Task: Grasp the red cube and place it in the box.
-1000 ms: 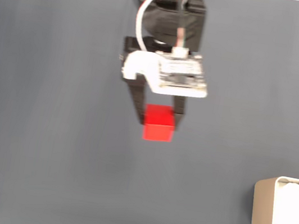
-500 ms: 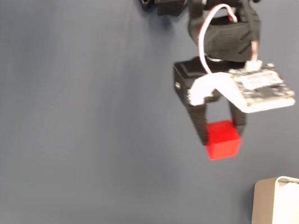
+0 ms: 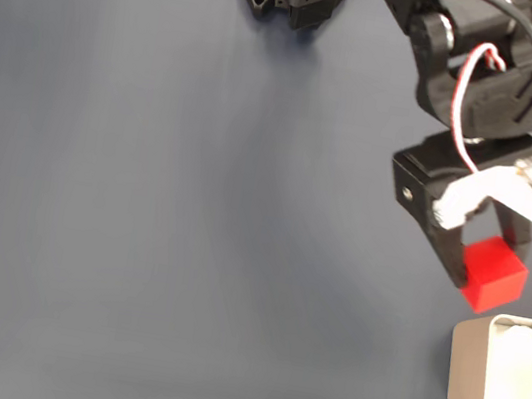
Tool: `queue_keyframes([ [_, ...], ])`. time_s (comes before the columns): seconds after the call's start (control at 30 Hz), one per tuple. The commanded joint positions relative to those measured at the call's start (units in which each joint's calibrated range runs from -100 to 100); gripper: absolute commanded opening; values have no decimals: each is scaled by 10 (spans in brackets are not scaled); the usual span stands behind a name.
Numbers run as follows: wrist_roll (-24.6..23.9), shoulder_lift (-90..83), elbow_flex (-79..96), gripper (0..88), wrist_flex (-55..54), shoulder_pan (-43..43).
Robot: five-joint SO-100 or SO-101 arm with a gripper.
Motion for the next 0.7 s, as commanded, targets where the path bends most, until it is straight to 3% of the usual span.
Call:
queue_keyframes([
  [0.0, -3, 17, -56, 81, -11, -10],
  [0.67, -21, 226, -279, 77, -14, -27],
])
